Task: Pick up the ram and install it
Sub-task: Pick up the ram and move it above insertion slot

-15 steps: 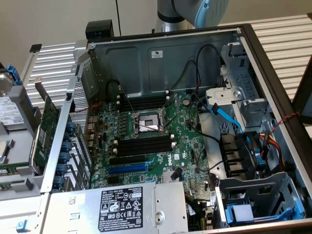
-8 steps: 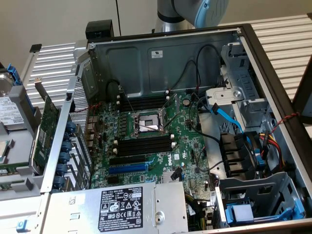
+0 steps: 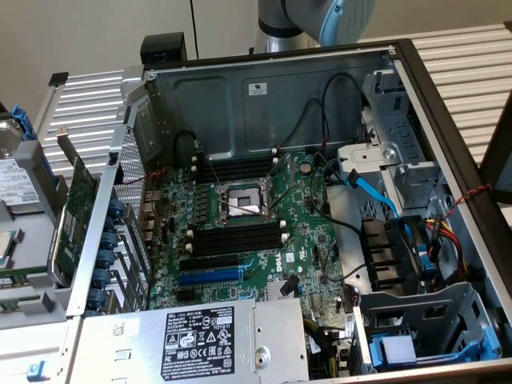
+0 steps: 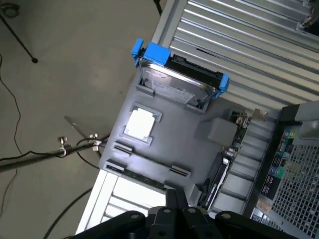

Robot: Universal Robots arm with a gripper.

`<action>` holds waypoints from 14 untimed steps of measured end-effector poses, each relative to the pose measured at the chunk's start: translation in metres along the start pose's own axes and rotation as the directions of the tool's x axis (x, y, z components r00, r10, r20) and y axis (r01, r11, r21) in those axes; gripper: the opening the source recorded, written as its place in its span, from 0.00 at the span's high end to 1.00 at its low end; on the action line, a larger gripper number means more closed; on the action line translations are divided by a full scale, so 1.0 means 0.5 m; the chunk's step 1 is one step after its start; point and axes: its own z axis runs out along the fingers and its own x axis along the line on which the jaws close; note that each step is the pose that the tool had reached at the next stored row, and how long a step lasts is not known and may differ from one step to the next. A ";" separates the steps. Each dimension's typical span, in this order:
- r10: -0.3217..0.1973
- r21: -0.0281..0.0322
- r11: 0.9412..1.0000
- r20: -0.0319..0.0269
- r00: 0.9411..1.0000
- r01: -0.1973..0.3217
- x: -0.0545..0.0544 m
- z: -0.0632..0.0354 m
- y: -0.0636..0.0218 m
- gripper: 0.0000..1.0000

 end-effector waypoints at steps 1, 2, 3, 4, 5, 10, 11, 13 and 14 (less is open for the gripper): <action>-0.018 0.000 1.000 -0.001 1.000 0.018 0.000 0.000 0.000 0.89; -0.036 0.000 0.999 -0.002 0.999 0.036 0.000 0.001 0.000 0.89; -0.054 -0.001 0.999 -0.003 0.999 0.054 0.000 0.001 0.000 0.89; -0.072 -0.001 0.997 -0.004 0.997 0.072 0.000 0.002 0.000 0.89; -0.091 -0.001 0.996 -0.005 0.996 0.091 0.000 0.002 0.000 0.89; -0.181 -0.003 0.983 -0.010 0.983 0.181 0.000 0.004 0.000 0.89; -0.198 -0.003 0.980 -0.012 0.980 0.198 0.000 0.004 0.000 0.89; -0.234 -0.004 0.972 -0.014 0.972 0.234 0.000 0.004 0.000 0.89; -0.251 -0.004 0.968 -0.015 0.968 0.251 0.000 0.004 0.000 0.89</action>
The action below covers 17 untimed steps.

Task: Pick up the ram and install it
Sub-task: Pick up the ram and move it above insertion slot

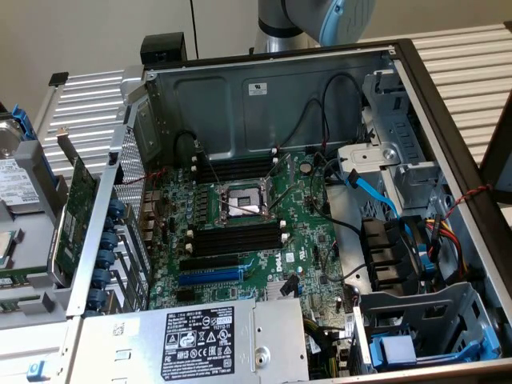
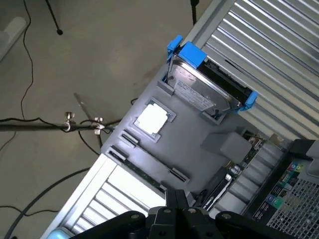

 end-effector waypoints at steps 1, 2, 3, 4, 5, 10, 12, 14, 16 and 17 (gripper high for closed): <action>-0.018 0.000 1.000 -0.001 1.000 0.018 0.000 0.000 0.000 0.89; -0.037 0.000 0.999 -0.002 0.999 0.037 0.000 0.000 0.000 0.89; -0.054 0.000 0.999 -0.004 0.999 0.054 0.000 0.000 0.000 0.89; -0.072 0.000 0.997 -0.005 0.997 0.072 0.000 0.001 0.000 0.89; -0.090 0.000 0.996 -0.006 0.996 0.090 0.000 0.001 0.000 0.89; -0.180 0.000 0.984 -0.013 0.984 0.180 0.001 0.002 0.000 0.89; -0.216 -0.001 0.976 -0.015 0.976 0.216 0.001 0.002 0.000 0.89; -0.252 -0.002 0.968 -0.017 0.967 0.252 0.001 0.002 0.000 0.89; -0.287 -0.003 0.958 -0.018 0.958 0.287 0.001 0.002 0.000 0.89; -0.304 -0.004 0.953 -0.019 0.952 0.304 0.001 0.002 0.000 0.89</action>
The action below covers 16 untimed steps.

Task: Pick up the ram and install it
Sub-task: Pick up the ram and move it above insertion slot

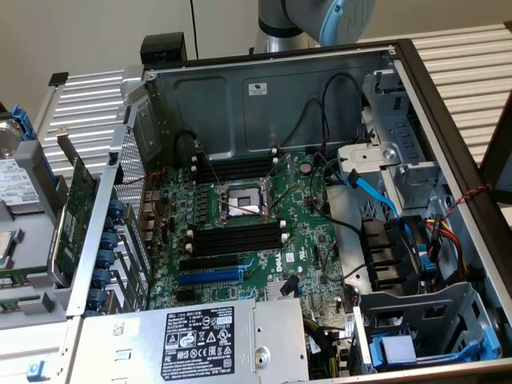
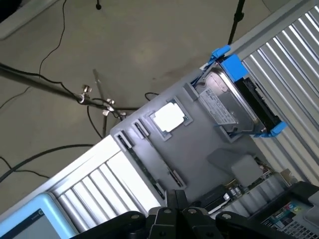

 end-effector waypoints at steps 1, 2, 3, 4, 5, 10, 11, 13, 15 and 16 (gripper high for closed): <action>-0.017 0.000 1.000 -0.001 1.000 0.017 0.000 0.000 0.000 0.89; -0.036 0.000 0.999 -0.002 0.999 0.036 0.000 0.000 0.000 0.89; -0.054 -0.001 0.999 -0.003 0.999 0.054 0.000 0.000 0.000 0.89; -0.071 -0.001 0.997 -0.004 0.997 0.071 0.000 0.000 0.000 0.89; -0.086 -0.001 0.996 -0.005 0.996 0.086 0.000 0.001 0.000 0.89; -0.171 -0.002 0.985 -0.010 0.985 0.171 0.000 0.001 0.000 0.89; -0.188 -0.002 0.982 -0.011 0.982 0.188 0.000 0.001 0.000 0.89; -0.222 -0.003 0.975 -0.013 0.975 0.222 0.000 0.001 0.000 0.89; -0.256 -0.004 0.967 -0.015 0.967 0.256 0.000 0.001 0.000 0.89; -0.273 -0.004 0.962 -0.016 0.962 0.273 0.000 0.002 0.000 0.89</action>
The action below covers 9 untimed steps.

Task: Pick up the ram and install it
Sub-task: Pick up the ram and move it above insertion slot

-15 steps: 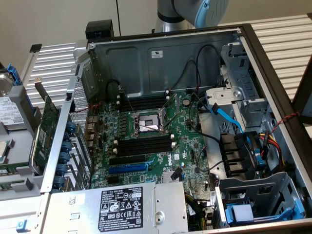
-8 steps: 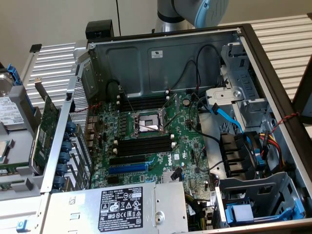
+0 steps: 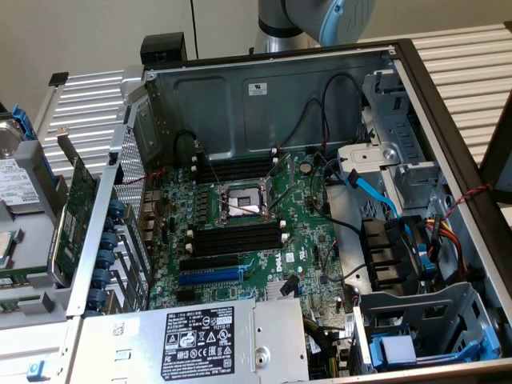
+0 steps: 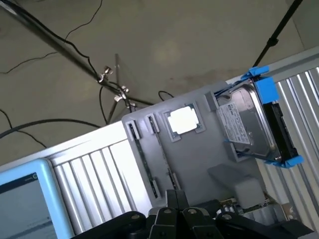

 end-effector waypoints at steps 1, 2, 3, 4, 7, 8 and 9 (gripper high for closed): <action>-0.017 0.000 1.000 -0.001 1.000 0.017 0.000 0.000 0.000 0.89; -0.034 0.000 0.999 -0.002 0.999 0.034 0.000 0.000 0.000 0.89; -0.052 0.000 0.999 -0.003 0.999 0.052 0.000 0.000 0.000 0.89; -0.067 0.000 0.998 -0.004 0.998 0.067 0.000 0.001 0.000 0.89; -0.099 -0.001 0.995 -0.007 0.995 0.099 0.000 0.003 0.000 0.89; -0.110 -0.001 0.994 -0.008 0.994 0.110 0.000 0.004 0.000 0.89; -0.120 -0.001 0.993 -0.009 0.993 0.120 0.000 0.005 0.000 0.89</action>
